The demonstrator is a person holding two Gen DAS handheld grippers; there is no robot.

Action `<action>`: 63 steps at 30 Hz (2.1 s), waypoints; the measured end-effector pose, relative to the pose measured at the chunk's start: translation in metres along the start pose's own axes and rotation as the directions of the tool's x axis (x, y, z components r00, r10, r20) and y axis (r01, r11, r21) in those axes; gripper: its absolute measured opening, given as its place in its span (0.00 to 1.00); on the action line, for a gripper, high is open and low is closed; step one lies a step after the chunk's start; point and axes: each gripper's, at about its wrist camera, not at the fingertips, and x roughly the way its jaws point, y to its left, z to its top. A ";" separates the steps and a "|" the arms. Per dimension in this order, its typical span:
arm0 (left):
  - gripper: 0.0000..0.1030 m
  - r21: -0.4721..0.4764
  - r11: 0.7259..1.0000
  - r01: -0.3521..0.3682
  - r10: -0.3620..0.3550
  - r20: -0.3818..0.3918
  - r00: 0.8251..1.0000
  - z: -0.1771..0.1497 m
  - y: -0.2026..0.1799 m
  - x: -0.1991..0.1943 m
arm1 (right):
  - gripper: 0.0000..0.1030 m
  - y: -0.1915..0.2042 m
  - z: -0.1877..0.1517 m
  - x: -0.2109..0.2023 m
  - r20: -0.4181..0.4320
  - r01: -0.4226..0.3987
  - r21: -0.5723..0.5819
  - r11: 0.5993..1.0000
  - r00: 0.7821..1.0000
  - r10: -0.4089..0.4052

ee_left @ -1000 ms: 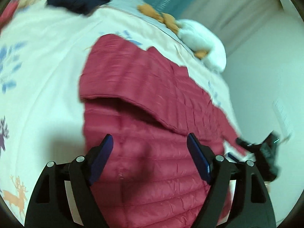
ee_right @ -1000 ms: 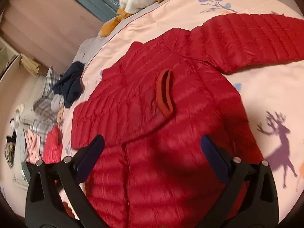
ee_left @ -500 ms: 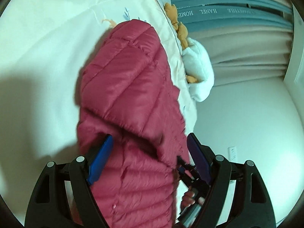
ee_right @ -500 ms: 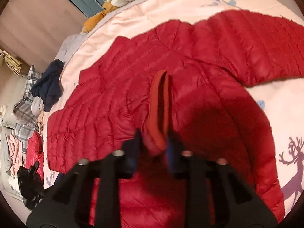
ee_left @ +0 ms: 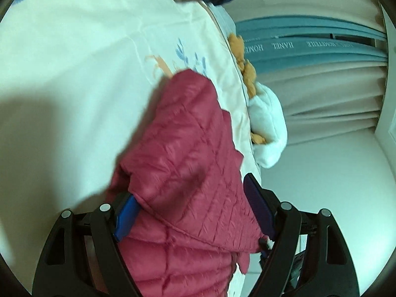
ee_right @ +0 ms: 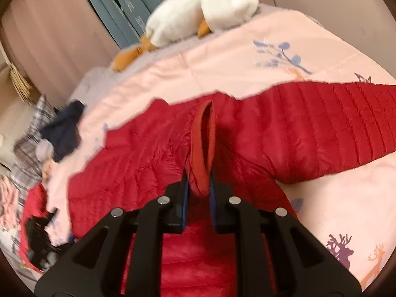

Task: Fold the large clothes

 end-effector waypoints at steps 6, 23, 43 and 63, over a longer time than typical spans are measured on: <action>0.75 0.025 0.998 -0.050 0.049 0.029 0.998 0.002 0.001 -0.004 | 0.14 -0.008 -0.014 0.024 -0.055 -0.001 0.029 1.000 0.998 0.003; 0.71 0.105 0.983 -0.150 0.151 0.005 0.989 0.001 -0.003 0.008 | 0.16 -0.014 -0.023 0.043 -0.102 0.045 -0.030 0.999 0.994 -0.048; 0.71 0.298 0.908 -0.295 0.316 -0.022 0.949 -0.010 -0.023 0.008 | 0.25 -0.009 -0.021 0.047 -0.126 0.127 -0.044 0.991 0.983 -0.132; 0.71 0.655 0.624 -0.426 0.434 0.163 0.886 -0.022 -0.093 -0.028 | 0.64 0.063 -0.024 -0.018 0.061 0.080 -0.258 0.963 0.996 -0.066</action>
